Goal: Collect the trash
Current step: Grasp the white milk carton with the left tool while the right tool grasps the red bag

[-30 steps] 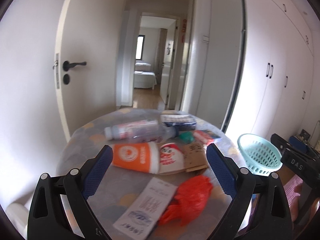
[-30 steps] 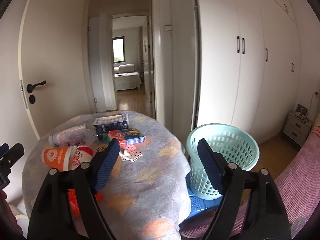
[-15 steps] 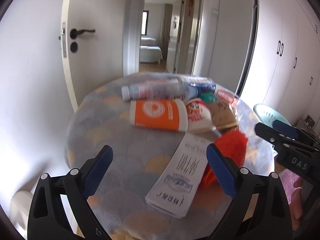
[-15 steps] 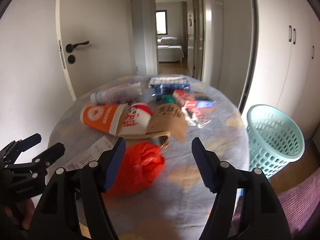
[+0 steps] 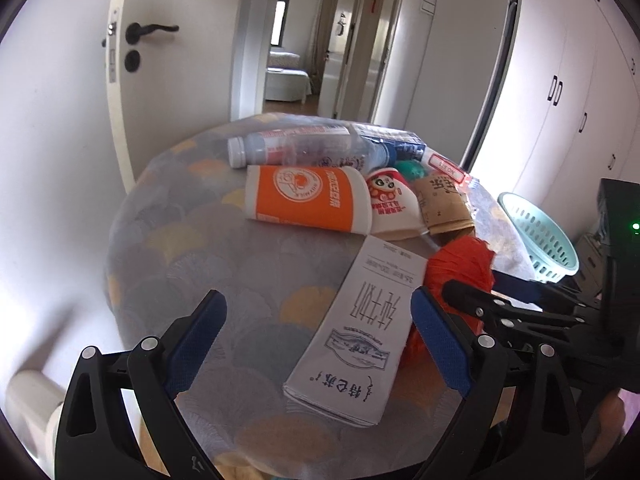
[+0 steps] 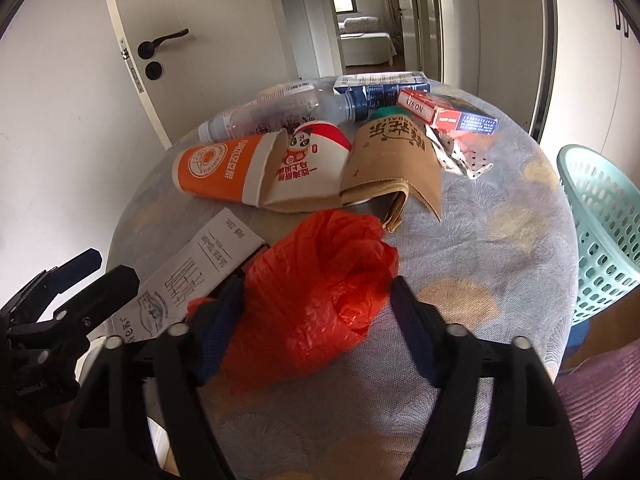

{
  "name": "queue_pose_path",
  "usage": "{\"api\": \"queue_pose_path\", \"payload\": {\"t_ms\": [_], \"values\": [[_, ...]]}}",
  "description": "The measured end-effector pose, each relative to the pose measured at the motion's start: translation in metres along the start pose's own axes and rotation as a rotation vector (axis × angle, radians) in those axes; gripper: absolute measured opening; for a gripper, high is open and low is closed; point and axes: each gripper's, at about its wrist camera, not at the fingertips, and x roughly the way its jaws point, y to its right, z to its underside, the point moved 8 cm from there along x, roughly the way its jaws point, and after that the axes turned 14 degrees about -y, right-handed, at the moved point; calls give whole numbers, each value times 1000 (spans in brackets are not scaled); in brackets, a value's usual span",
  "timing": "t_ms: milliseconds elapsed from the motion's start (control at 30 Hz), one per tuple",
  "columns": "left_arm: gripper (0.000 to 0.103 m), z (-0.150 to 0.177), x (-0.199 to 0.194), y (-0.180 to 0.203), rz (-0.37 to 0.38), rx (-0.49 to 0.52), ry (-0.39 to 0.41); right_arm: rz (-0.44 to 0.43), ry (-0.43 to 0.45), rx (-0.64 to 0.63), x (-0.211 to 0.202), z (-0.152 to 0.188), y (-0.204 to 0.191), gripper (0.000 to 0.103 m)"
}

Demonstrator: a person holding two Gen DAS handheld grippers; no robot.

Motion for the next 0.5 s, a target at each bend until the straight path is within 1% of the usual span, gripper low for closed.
{"api": "queue_pose_path", "payload": {"t_ms": [133,167,233,300,367,467,500], "values": [[90,0,9,9,29,17,-22,8,4,-13,1,0,4,44],[90,0,11,11,28,15,-27,11,7,-10,0,0,6,43],[90,0,18,15,28,19,-46,24,13,0,-4,-3,13,37],[90,1,25,20,30,33,-70,31,17,6,-8,-4,19,35],[87,2,32,25,34,47,-99,40,24,11,-12,-5,25,33],[85,3,44,30,37,55,-148,49,34,30,-16,-7,36,32],[82,4,49,32,33,57,-168,49,36,37,-17,-7,40,32]]}}
